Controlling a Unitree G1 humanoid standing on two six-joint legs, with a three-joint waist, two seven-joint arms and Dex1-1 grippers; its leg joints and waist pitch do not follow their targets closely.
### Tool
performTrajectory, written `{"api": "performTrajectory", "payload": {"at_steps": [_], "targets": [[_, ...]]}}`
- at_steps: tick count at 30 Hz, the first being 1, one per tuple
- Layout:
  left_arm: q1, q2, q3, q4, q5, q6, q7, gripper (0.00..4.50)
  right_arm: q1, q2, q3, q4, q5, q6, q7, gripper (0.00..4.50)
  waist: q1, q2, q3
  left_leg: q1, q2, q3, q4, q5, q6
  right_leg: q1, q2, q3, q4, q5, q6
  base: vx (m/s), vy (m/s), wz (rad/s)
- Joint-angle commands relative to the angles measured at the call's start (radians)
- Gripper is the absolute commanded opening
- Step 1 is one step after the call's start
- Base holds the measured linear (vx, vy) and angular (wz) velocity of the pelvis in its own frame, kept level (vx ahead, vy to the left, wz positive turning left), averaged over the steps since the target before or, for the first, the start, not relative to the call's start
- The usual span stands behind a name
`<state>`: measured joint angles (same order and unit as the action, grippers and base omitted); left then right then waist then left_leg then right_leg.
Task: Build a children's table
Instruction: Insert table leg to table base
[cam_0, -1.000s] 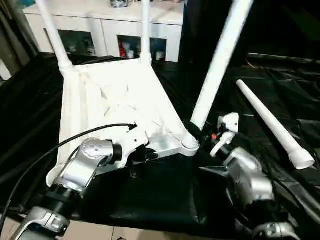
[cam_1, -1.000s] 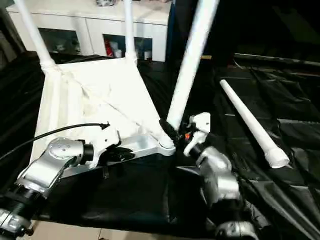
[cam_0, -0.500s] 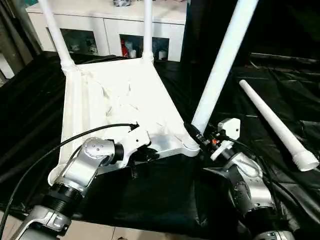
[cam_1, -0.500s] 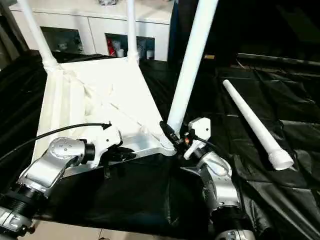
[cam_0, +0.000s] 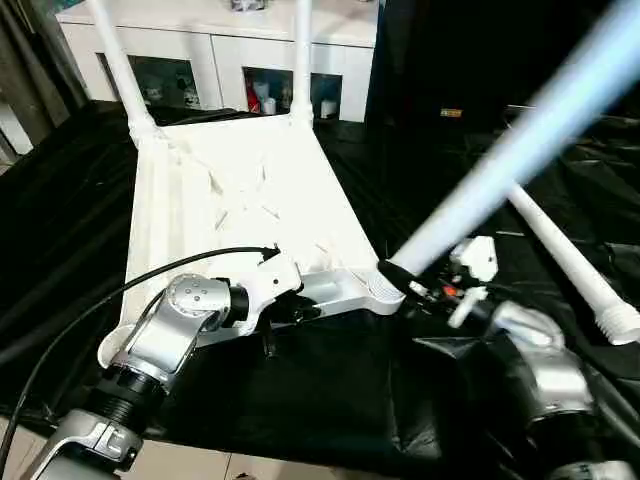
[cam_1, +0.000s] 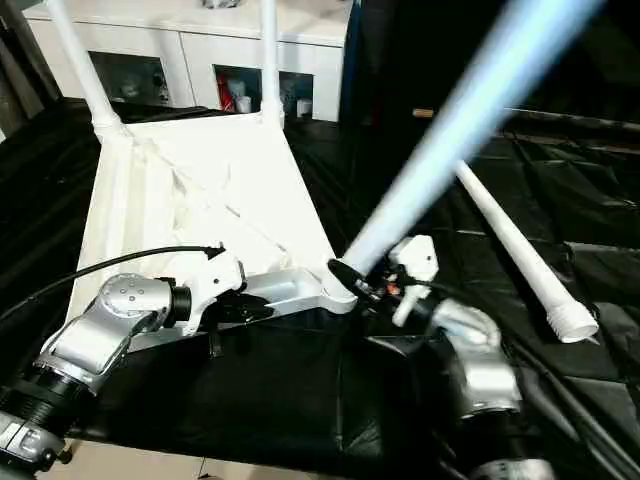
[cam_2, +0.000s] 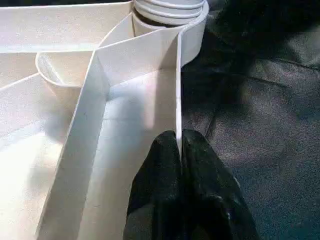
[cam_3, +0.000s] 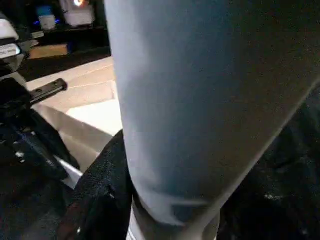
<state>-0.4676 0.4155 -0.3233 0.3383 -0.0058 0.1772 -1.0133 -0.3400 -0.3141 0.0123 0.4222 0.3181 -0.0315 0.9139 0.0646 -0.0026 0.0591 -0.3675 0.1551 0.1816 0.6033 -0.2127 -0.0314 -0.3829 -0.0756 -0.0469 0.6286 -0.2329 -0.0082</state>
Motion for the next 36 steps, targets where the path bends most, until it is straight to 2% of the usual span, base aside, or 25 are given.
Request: {"api": "performTrajectory", "payload": {"at_steps": [1,3,8,10,12,16,22,23,25,27,28,32,35,36], "targets": [[-0.035,0.018,0.037,0.002,-0.01,-0.031,0.009,0.0,0.02,-0.046,0.024,0.034,-0.043,0.077,0.023,1.89,-0.002,0.0,-0.058,0.008,0.08,-0.028,-0.079,-0.113,0.076,0.044,-0.084,0.053,-0.074,-0.022,-0.288,0.0,0.0,0.0],[-0.036,0.019,0.036,0.005,-0.01,-0.033,0.006,0.0,-0.005,-0.057,0.044,0.033,-0.05,0.112,0.041,1.89,-0.002,0.003,-0.059,0.01,0.08,-0.028,-0.078,-0.099,0.079,0.042,-0.081,0.052,-0.072,0.001,-0.291,0.0,0.0,0.0],[-0.039,0.02,0.035,0.007,-0.008,-0.035,0.002,0.0,-0.053,-0.075,0.08,0.032,-0.065,0.147,0.079,1.89,-0.002,0.001,-0.06,0.009,0.08,-0.027,-0.075,-0.097,0.078,0.044,-0.083,0.051,-0.069,0.012,-0.3,0.0,0.0,0.0],[-0.041,0.022,0.031,0.008,-0.008,-0.036,-0.008,0.0,-0.105,-0.099,0.117,0.035,-0.078,0.179,0.138,1.89,-0.004,0.0,-0.06,0.01,0.078,-0.026,-0.074,-0.092,0.081,0.045,-0.081,0.05,-0.068,0.018,-0.304,0.0,0.0,0.0],[-0.043,0.022,0.029,0.009,-0.009,-0.036,-0.015,0.0,-0.122,-0.11,0.133,0.036,-0.082,0.193,0.165,1.89,-0.002,-0.003,-0.061,0.01,0.079,-0.025,-0.072,-0.081,0.086,0.045,-0.082,0.051,-0.066,0.028,-0.308,0.0,0.0,0.0],[-0.047,0.026,0.022,0.01,-0.008,-0.037,-0.029,0.0,-0.17,-0.146,0.195,0.058,-0.106,0.241,0.264,1.89,0.001,0.0,-0.064,0.011,0.079,-0.024,-0.066,-0.052,0.103,0.046,-0.081,0.049,-0.059,0.077,-0.319,0.0,0.0,0.0],[-0.053,0.025,0.015,0.019,-0.005,-0.043,-0.04,0.0,-0.223,-0.163,0.228,0.12,-0.131,0.248,0.332,1.89,0.008,-0.001,-0.066,0.01,0.08,-0.023,-0.063,-0.044,0.107,0.047,-0.081,0.048,-0.056,0.082,-0.329,0.0,0.0,0.0],[-0.056,0.023,0.014,0.023,-0.005,-0.046,-0.042,0.0,-0.237,-0.163,0.233,0.141,-0.138,0.244,0.336,1.89,0.011,0.003,-0.067,0.011,0.081,-0.024,-0.063,-0.041,0.106,0.047,-0.082,0.048,-0.054,0.088,-0.33,0.0,0.0,0.0],[-0.059,0.022,0.014,0.027,-0.004,-0.049,-0.044,0.0,-0.247,-0.159,0.232,0.159,-0.14,0.242,0.335,1.89,0.011,-0.001,-0.068,0.011,0.08,-0.022,-0.062,-0.039,0.106,0.047,-0.08,0.047,-0.054,0.098,-0.334,0.0,0.0,0.0],[-0.06,0.02,0.015,0.03,-0.003,-0.053,-0.047,0.0,-0.252,-0.156,0.233,0.167,-0.138,0.248,0.349,1.89,0.011,-0.001,-0.067,0.011,0.08,-0.022,-0.062,-0.046,0.103,0.047,-0.081,0.047,-0.054,0.086,-0.333,0.0,0.0,0.0],[-0.062,0.019,0.015,0.033,-0.002,-0.055,-0.048,0.0,-0.254,-0.153,0.233,0.173,-0.137,0.249,0.353,1.89,0.012,0.003,-0.068,0.011,0.081,-0.023,-0.062,-0.051,0.1,0.047,-0.082,0.047,-0.054,0.079,-0.333,0.0,0.0,0.0],[-0.069,0.017,0.014,0.046,-0.005,-0.074,-0.055,0.0,-0.253,-0.147,0.244,0.19,-0.133,0.238,0.398,1.89,0.013,0.0,-0.069,0.012,0.081,-0.023,-0.061,-0.052,0.096,0.047,-0.08,0.046,-0.053,0.086,-0.333,0.0,0.0,0.0],[-0.072,0.021,0.014,0.047,-0.007,-0.089,-0.063,0.0,-0.228,-0.153,0.27,0.183,-0.152,0.2,0.418,1.89,0.018,-0.004,-0.07,0.011,0.081,-0.022,-0.059,-0.038,0.105,0.048,-0.081,0.046,-0.051,0.102,-0.333,0.0,0.0,0.0],[-0.071,0.021,0.016,0.046,-0.007,-0.088,-0.059,0.0,-0.219,-0.154,0.274,0.178,-0.156,0.191,0.415,1.89,0.021,-0.002,-0.07,0.012,0.081,-0.022,-0.059,-0.032,0.109,0.047,-0.081,0.046,-0.05,0.106,-0.332,0.0,0.0,0.0]]}}
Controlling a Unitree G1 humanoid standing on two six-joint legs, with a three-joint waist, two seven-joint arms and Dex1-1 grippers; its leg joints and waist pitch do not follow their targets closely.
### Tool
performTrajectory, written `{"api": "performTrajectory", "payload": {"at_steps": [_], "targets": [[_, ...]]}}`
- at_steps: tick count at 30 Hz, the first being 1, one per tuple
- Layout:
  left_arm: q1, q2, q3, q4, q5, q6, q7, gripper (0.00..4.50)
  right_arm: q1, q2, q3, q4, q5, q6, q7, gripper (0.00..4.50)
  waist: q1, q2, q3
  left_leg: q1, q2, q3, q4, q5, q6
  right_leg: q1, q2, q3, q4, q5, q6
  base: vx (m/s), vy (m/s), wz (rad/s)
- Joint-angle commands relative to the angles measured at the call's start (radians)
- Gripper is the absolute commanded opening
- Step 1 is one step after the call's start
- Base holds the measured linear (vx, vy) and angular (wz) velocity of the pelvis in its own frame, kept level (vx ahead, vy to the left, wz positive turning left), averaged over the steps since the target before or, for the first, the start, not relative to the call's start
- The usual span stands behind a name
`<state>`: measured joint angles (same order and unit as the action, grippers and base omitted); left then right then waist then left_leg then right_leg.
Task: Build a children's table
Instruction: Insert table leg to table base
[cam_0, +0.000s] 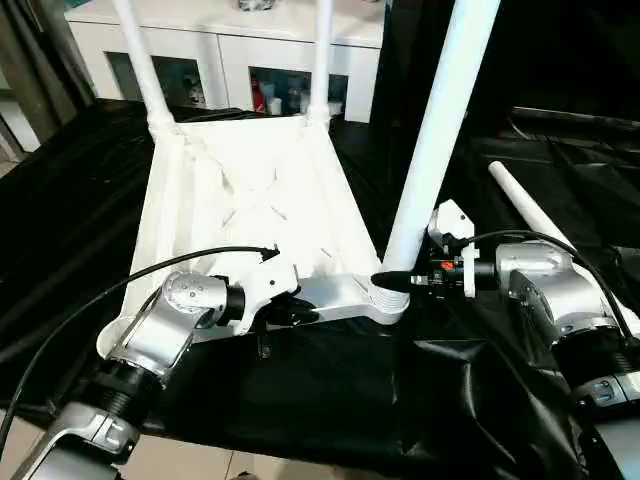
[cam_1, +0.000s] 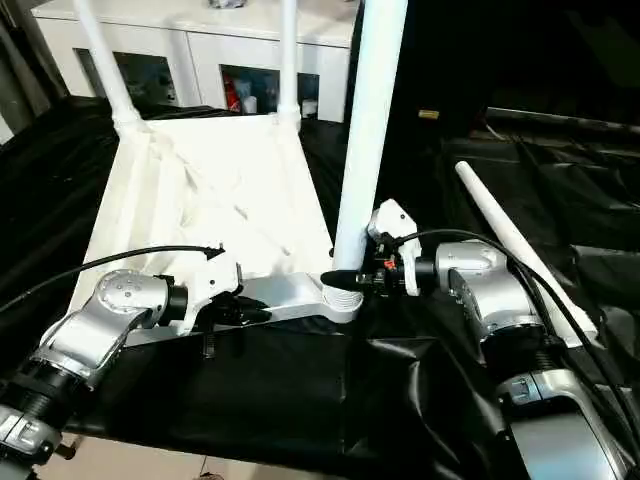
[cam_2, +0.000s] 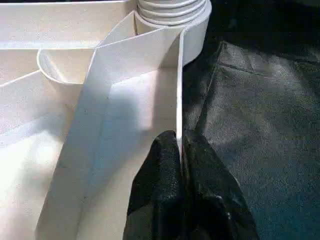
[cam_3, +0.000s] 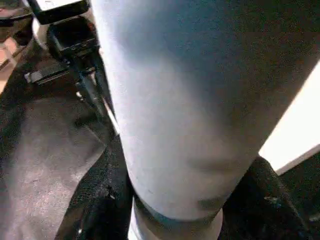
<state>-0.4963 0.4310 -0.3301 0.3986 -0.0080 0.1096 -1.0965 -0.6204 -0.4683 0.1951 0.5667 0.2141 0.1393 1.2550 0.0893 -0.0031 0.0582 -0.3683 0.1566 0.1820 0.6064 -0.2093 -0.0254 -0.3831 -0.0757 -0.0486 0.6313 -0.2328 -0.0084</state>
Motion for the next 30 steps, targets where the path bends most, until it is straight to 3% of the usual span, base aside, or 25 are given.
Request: {"api": "performTrajectory", "payload": {"at_steps": [1,2,6,8,12,14,16,19,21,25,30], "targets": [[-0.042,0.006,0.024,-0.014,-0.004,-0.019,0.027,0.0,0.066,0.001,0.092,0.033,-0.053,0.016,0.072,1.89,-0.004,-0.001,-0.069,0.013,0.08,-0.023,-0.062,-0.033,0.104,0.046,-0.081,0.047,-0.052,0.109,-0.331,0.0,0.0,0.0],[-0.04,0.005,0.026,-0.015,-0.004,-0.018,0.031,0.0,0.072,0.005,0.088,0.032,-0.05,0.019,0.063,1.89,-0.005,-0.007,-0.07,0.013,0.08,-0.022,-0.062,-0.033,0.106,0.047,-0.081,0.047,-0.053,0.107,-0.331,0.0,0.0,0.0],[-0.029,-0.001,0.04,-0.023,-0.008,-0.015,0.05,0.0,0.087,0.04,0.042,0.069,-0.051,0.014,-0.049,1.89,-0.004,-0.004,-0.068,0.012,0.08,-0.023,-0.064,-0.045,0.1,0.046,-0.083,0.048,-0.056,0.069,-0.325,0.0,0.0,0.0],[-0.024,-0.004,0.046,-0.026,-0.013,-0.012,0.052,0.0,0.08,0.06,0.02,0.108,-0.067,0.001,-0.134,1.89,-0.008,-0.004,-0.065,0.014,0.081,-0.024,-0.069,-0.075,0.082,0.043,-0.082,0.047,-0.061,0.027,-0.319,0.0,0.0,0.0],[-0.017,-0.008,0.051,-0.036,-0.017,-0.006,0.053,0.0,0.083,0.09,-0.019,0.138,-0.066,0.016,-0.232,1.89,-0.031,-0.006,-0.058,0.016,0.08,-0.03,-0.084,-0.2,0.011,0.042,-0.084,0.049,-0.08,-0.148,-0.28,0.0,0.0,0.0],[-0.016,-0.008,0.051,-0.039,-0.019,-0.004,0.052,0.0,0.093,0.092,-0.016,0.122,-0.062,0.02,-0.216,1.89,-0.036,-0.005,-0.057,0.018,0.079,-0.031,-0.086,-0.23,0.002,0.039,-0.084,0.051,-0.086,-0.189,-0.264,0.0,0.0,0.0],[-0.02,-0.004,0.046,-0.037,-0.018,-0.006,0.045,0.0,0.108,0.093,-0.003,0.101,-0.068,0.01,-0.184,1.89,-0.036,-0.005,-0.058,0.017,0.079,-0.03,-0.085,-0.221,0.007,0.038,-0.082,0.053,-0.086,-0.167,-0.259,0.0,0.0,0.0],[-0.028,0.002,0.036,-0.029,-0.019,-0.013,0.039,0.0,0.104,0.095,0.006,0.109,-0.068,-0.002,-0.167,1.89,-0.034,-0.008,-0.063,0.012,0.077,-0.027,-0.079,-0.151,0.036,0.042,-0.083,0.052,-0.076,-0.063,-0.279,0.0,0.0,0.0],[-0.03,0.005,0.034,-0.026,-0.019,-0.014,0.034,0.0,0.097,0.096,0.009,0.118,-0.071,-0.004,-0.167,1.89,-0.033,-0.007,-0.063,0.012,0.077,-0.027,-0.078,-0.142,0.043,0.042,-0.083,0.051,-0.075,-0.052,-0.284,0.0,0.0,0.0],[-0.031,0.011,0.032,-0.025,-0.02,-0.016,0.027,0.0,0.081,0.099,0.01,0.144,-0.076,-0.009,-0.169,1.89,-0.034,-0.012,-0.061,0.012,0.079,-0.027,-0.08,-0.158,0.042,0.042,-0.084,0.05,-0.078,-0.09,-0.284,0.0,0.0,0.0],[-0.03,-0.005,0.046,-0.03,-0.024,0.025,0.059,0.0,0.045,0.13,-0.022,0.216,-0.097,0.011,-0.29,1.89,-0.043,-0.01,-0.058,0.015,0.079,-0.03,-0.087,-0.204,0.014,0.036,-0.083,0.05,-0.081,-0.144,-0.278,0.0,0.0,0.0]]}}
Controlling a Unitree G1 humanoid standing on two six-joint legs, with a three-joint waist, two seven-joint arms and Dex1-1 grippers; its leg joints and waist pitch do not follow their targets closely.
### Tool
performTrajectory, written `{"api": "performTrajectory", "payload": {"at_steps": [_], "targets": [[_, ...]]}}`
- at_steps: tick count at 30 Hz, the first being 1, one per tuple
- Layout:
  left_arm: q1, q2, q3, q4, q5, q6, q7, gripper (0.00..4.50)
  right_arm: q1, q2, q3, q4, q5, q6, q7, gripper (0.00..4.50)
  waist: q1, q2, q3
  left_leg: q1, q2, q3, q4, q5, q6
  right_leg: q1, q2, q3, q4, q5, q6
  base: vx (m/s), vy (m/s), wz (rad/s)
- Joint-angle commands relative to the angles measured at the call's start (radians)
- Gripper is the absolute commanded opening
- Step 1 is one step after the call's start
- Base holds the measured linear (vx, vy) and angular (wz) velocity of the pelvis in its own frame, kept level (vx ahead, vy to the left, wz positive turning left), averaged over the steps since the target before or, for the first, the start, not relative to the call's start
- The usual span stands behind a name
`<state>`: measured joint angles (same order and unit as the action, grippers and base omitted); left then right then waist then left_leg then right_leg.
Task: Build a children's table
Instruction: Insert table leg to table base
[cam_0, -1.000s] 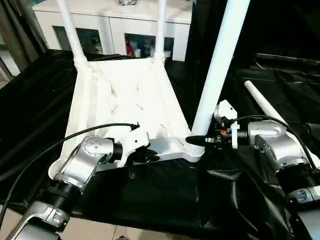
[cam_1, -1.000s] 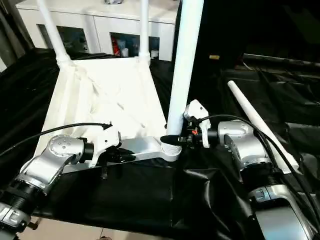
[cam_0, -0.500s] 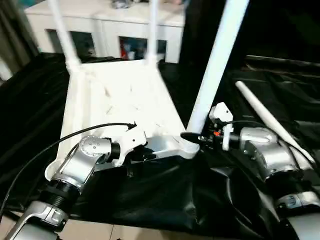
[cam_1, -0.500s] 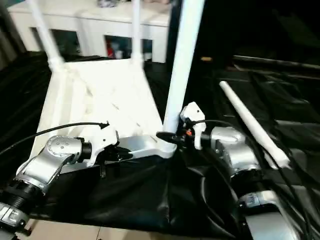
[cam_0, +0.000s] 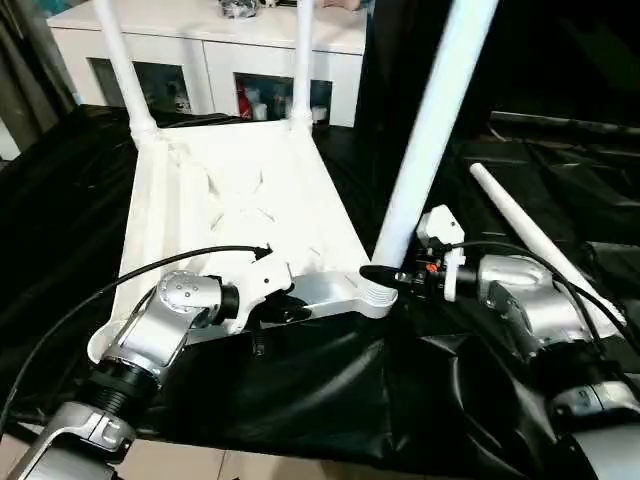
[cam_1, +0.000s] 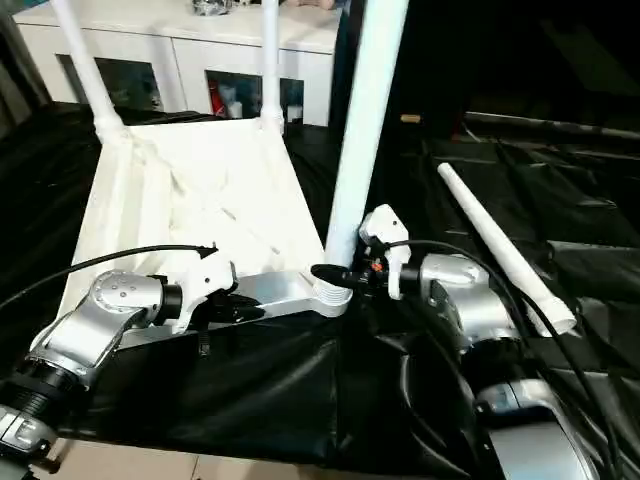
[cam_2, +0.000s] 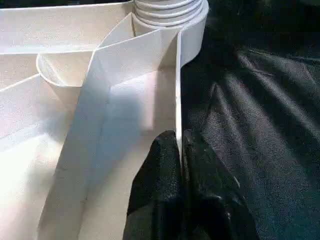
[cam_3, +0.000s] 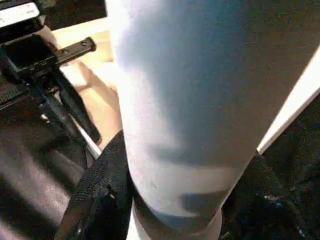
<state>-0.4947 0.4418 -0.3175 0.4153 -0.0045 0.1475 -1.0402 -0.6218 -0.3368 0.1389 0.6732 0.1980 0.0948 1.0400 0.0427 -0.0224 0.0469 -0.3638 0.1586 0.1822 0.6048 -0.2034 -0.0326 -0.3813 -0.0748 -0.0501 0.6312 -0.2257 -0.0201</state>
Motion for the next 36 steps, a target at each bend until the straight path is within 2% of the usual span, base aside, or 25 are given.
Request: {"api": "performTrajectory", "payload": {"at_steps": [1,2,3,4,5,7,11,12,16,19,22,30,31,34,35,36], "targets": [[-0.032,-0.023,0.038,-0.047,-0.025,0.001,0.02,0.0,0.038,0.007,0.026,0.128,-0.087,0.058,-0.109,1.89,-0.001,0.008,-0.046,0.01,0.077,-0.031,-0.087,-0.233,0.008,0.034,-0.084,0.051,-0.084,-0.179,-0.26,0.0,0.0,0.0],[-0.038,-0.044,0.044,-0.039,-0.006,0.033,0.082,0.0,0.022,0.026,0.009,0.171,-0.095,0.061,-0.19,1.89,-0.004,0.008,-0.045,0.009,0.077,-0.033,-0.089,-0.246,0.002,0.034,-0.084,0.051,-0.085,-0.195,-0.255,0.0,0.0,0.0],[-0.038,-0.044,0.044,-0.039,-0.006,0.033,0.082,0.0,0.022,0.026,0.009,0.171,-0.095,0.061,-0.19,1.89,-0.008,0.006,-0.046,0.01,0.079,-0.032,-0.089,-0.253,-0.005,0.034,-0.084,0.052,-0.085,-0.2,-0.254,0.0,0.0,0.0],[-0.054,-0.098,0.059,-0.024,0.029,0.108,0.213,0.0,-0.001,0.067,-0.017,0.239,-0.102,0.074,-0.329,1.89,-0.014,0.004,-0.044,0.01,0.077,-0.035,-0.09,-0.278,-0.018,0.032,-0.084,0.052,-0.088,-0.249,-0.242,0.0,0.0,0.0],[-0.056,-0.104,0.061,-0.022,0.032,0.116,0.227,0.0,-0.004,0.072,-0.019,0.245,-0.103,0.076,-0.342,1.89,-0.018,0.004,-0.042,0.01,0.078,-0.035,-0.091,-0.284,-0.026,0.03,-0.086,0.053,-0.089,-0.267,-0.241,0.0,0.0,0.0],[-0.071,-0.165,0.074,-0.013,0.056,0.199,0.346,0.0,-0.025,0.114,-0.036,0.307,-0.108,0.09,-0.467,1.89,-0.02,0.002,-0.043,0.013,0.073,-0.038,-0.09,-0.319,-0.043,0.027,-0.087,0.051,-0.099,-0.356,-0.211,0.0,0.0,0.0],[-0.098,-0.293,0.072,-0.006,0.091,0.311,0.52,0.0,-0.074,0.196,-0.07,0.422,-0.091,0.099,-0.65,1.89,-0.014,0.003,-0.041,0.021,0.07,-0.037,-0.087,-0.333,-0.033,0.018,-0.087,0.052,-0.111,-0.379,-0.198,0.0,0.0,0.0],[-0.103,-0.345,0.054,-0.013,0.1,0.34,0.552,0.0,-0.095,0.23,-0.083,0.456,-0.08,0.115,-0.69,1.89,-0.013,0.001,-0.044,0.016,0.071,-0.036,-0.087,-0.32,-0.024,0.021,-0.088,0.054,-0.108,-0.36,-0.198,0.0,0.0,0.0],[-0.1,-0.382,0.031,-0.035,0.112,0.371,0.554,0.0,-0.126,0.267,-0.081,0.493,-0.093,0.126,-0.715,1.89,-0.009,0.002,-0.047,0.013,0.072,-0.036,-0.092,-0.307,-0.011,0.023,-0.083,0.05,-0.106,-0.293,-0.198,0.0,0.0,0.0],[-0.098,-0.38,0.028,-0.043,0.113,0.38,0.551,0.0,-0.144,0.283,-0.086,0.509,-0.096,0.135,-0.719,1.89,-0.01,0.0,-0.045,0.014,0.072,-0.038,-0.096,-0.342,-0.014,0.02,-0.081,0.048,-0.109,-0.317,-0.188,0.0,0.0,0.0],[-0.096,-0.371,0.031,-0.051,0.115,0.399,0.559,0.0,-0.168,0.297,-0.094,0.538,-0.103,0.142,-0.723,1.89,-0.016,-0.001,-0.042,0.012,0.072,-0.044,-0.099,-0.391,-0.024,0.017,-0.085,0.047,-0.115,-0.395,-0.164,0.0,0.0,0.0],[-0.102,-0.367,0.04,-0.057,0.116,0.414,0.564,0.0,-0.18,0.308,-0.099,0.555,-0.112,0.13,-0.701,1.89,-0.019,0.002,-0.04,0.016,0.072,-0.045,-0.102,-0.429,-0.033,0.007,-0.084,0.049,-0.122,-0.414,-0.151,0.0,0.0,0.0],[-0.101,-0.367,0.039,-0.06,0.115,0.414,0.561,0.0,-0.185,0.312,-0.103,0.552,-0.116,0.105,-0.683,1.89,-0.019,0.005,-0.04,0.018,0.073,-0.046,-0.103,-0.439,-0.035,0.005,-0.084,0.049,-0.122,-0.417,-0.151,0.0,0.0,0.0],[-0.101,-0.366,0.037,-0.06,0.113,0.412,0.557,0.0,-0.192,0.315,-0.115,0.545,-0.105,0.084,-0.653,1.89,-0.021,0.004,-0.041,0.015,0.074,-0.047,-0.106,-0.439,-0.038,0.008,-0.085,0.048,-0.12,-0.395,-0.155,0.0,0.0,0.0],[-0.102,-0.365,0.037,-0.06,0.112,0.412,0.556,0.0,-0.198,0.314,-0.124,0.543,-0.096,0.081,-0.642,2.24,-0.021,0.005,-0.041,0.013,0.074,-0.047,-0.107,-0.434,-0.037,0.01,-0.084,0.047,-0.12,-0.386,-0.157,0.0,0.0,0.0],[-0.103,-0.365,0.037,-0.059,0.112,0.412,0.556,0.0,-0.199,0.314,-0.126,0.543,-0.095,0.081,-0.64,2.45,-0.02,0.015,-0.041,0.013,0.075,-0.049,-0.108,-0.433,-0.04,0.01,-0.085,0.047,-0.118,-0.373,-0.16,0.0,0.0,0.0]]}}
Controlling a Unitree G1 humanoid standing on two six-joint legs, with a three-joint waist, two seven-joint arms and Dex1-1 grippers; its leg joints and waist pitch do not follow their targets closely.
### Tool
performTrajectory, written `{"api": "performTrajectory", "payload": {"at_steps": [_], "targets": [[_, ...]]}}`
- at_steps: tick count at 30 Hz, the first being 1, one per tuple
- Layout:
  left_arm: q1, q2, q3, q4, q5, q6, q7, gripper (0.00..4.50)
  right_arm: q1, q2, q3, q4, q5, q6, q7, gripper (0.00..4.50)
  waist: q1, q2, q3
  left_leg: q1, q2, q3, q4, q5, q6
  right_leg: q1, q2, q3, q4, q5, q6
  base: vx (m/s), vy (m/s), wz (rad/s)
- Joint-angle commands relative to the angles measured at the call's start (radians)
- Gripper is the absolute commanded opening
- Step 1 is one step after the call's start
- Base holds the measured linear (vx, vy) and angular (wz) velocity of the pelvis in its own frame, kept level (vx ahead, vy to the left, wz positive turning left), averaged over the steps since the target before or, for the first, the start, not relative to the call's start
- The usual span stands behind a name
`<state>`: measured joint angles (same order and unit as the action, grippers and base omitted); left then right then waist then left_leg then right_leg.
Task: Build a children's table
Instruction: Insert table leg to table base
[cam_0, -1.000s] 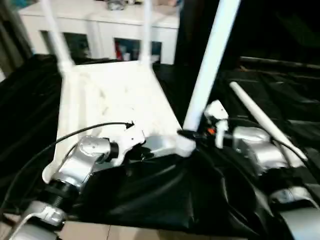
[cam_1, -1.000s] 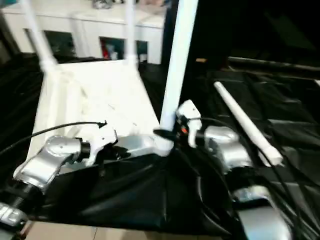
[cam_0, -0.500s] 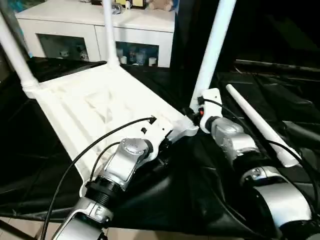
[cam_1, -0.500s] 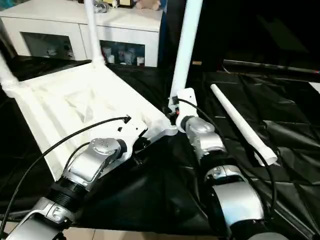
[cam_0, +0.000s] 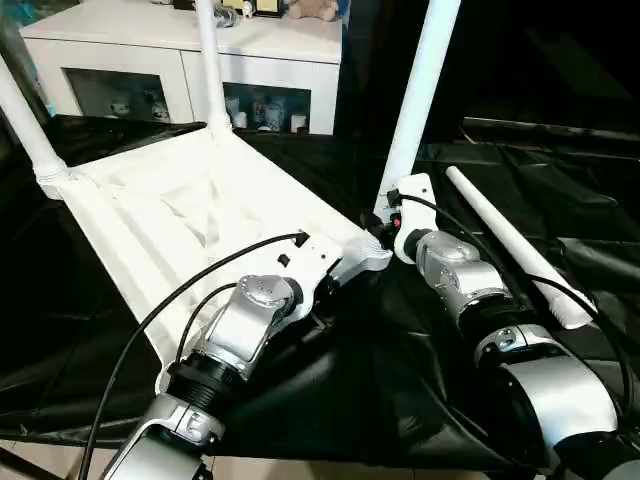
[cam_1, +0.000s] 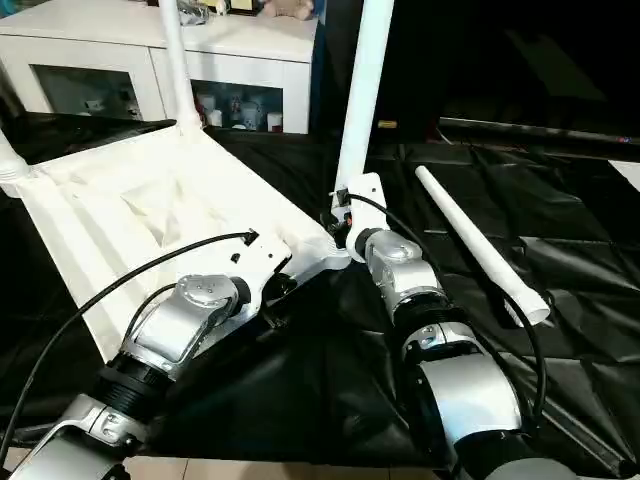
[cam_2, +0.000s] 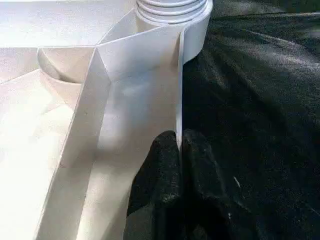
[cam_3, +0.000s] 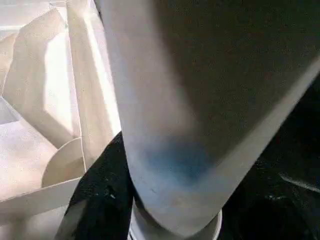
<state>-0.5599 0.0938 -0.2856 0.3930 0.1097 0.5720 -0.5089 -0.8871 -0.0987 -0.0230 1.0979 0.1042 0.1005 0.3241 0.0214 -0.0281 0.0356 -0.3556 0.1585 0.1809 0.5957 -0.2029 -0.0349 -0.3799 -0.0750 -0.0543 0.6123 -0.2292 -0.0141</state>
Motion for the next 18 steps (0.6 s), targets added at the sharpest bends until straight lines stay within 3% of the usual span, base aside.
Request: {"api": "performTrajectory", "payload": {"at_steps": [1,3,4,9,12,15,17,18], "targets": [[-0.04,-0.015,0.006,-0.037,-0.002,-0.012,0.023,0.0,0.059,0.074,0.027,0.117,0.006,0.072,0.081,2.61,-0.001,0.015,-0.031,0.005,0.076,-0.045,-0.1,-0.431,-0.036,0.01,-0.083,0.05,-0.099,-0.337,-0.178,0.0,0.0,0.0],[-0.042,-0.013,0.008,-0.035,-0.003,-0.014,0.021,0.0,0.054,0.071,0.021,0.114,0.011,0.065,0.087,2.68,0.0,0.017,-0.031,0.006,0.076,-0.042,-0.098,-0.424,-0.032,0.008,-0.084,0.052,-0.1,-0.314,-0.192,0.0,0.0,0.0],[-0.044,-0.01,0.01,-0.034,-0.003,-0.016,0.02,0.0,0.05,0.07,0.017,0.11,0.014,0.059,0.092,2.93,0.001,0.015,-0.032,0.004,0.076,-0.041,-0.098,-0.405,-0.028,0.013,-0.085,0.052,-0.097,-0.291,-0.199,0.0,0.0,0.0],[-0.051,0.011,0.019,-0.031,-0.004,-0.038,0.011,0.0,0.03,0.06,0.006,0.086,0.023,0.039,0.137,3.38,0.002,0.014,-0.028,0.002,0.076,-0.039,-0.096,-0.385,-0.009,0.012,-0.089,0.052,-0.103,-0.343,-0.192,0.0,0.0,0.0],[-0.053,0.019,0.021,-0.032,-0.006,-0.056,0.005,0.0,0.024,0.054,-0.003,0.075,0.022,0.03,0.159,3.54,0.003,0.015,-0.029,0.0,0.078,-0.038,-0.097,-0.36,-0.004,0.014,-0.089,0.052,-0.1,-0.321,-0.198,0.0,0.0,0.0],[-0.054,0.037,0.019,-0.035,-0.01,-0.097,-0.016,0.0,0.024,0.039,-0.002,0.047,0.024,0.015,0.222,3.84,0.004,0.013,-0.036,-0.004,0.079,-0.035,-0.095,-0.298,0.009,0.022,-0.088,0.051,-0.091,-0.23,-0.218,0.0,0.0,0.0],[-0.05,0.061,0.015,-0.044,-0.021,-0.123,-0.058,0.0,0.04,0.012,0.026,-0.002,0.01,-0.001,0.289,4.08,0.008,0.013,-0.042,-0.008,0.079,-0.029,-0.086,-0.198,0.046,0.029,-0.087,0.048,-0.077,-0.085,-0.253,0.0,0.0,0.0],[-0.048,0.074,0.009,-0.05,-0.023,-0.135,-0.082,0.0,0.05,-0.002,0.042,-0.026,0.0,-0.011,0.316,4.08,0.008,0.013,-0.042,-0.008,0.079,-0.029,-0.086,-0.198,0.046,0.029,-0.087,0.048,-0.077,-0.085,-0.253,0.0,0.0,0.0]]}}
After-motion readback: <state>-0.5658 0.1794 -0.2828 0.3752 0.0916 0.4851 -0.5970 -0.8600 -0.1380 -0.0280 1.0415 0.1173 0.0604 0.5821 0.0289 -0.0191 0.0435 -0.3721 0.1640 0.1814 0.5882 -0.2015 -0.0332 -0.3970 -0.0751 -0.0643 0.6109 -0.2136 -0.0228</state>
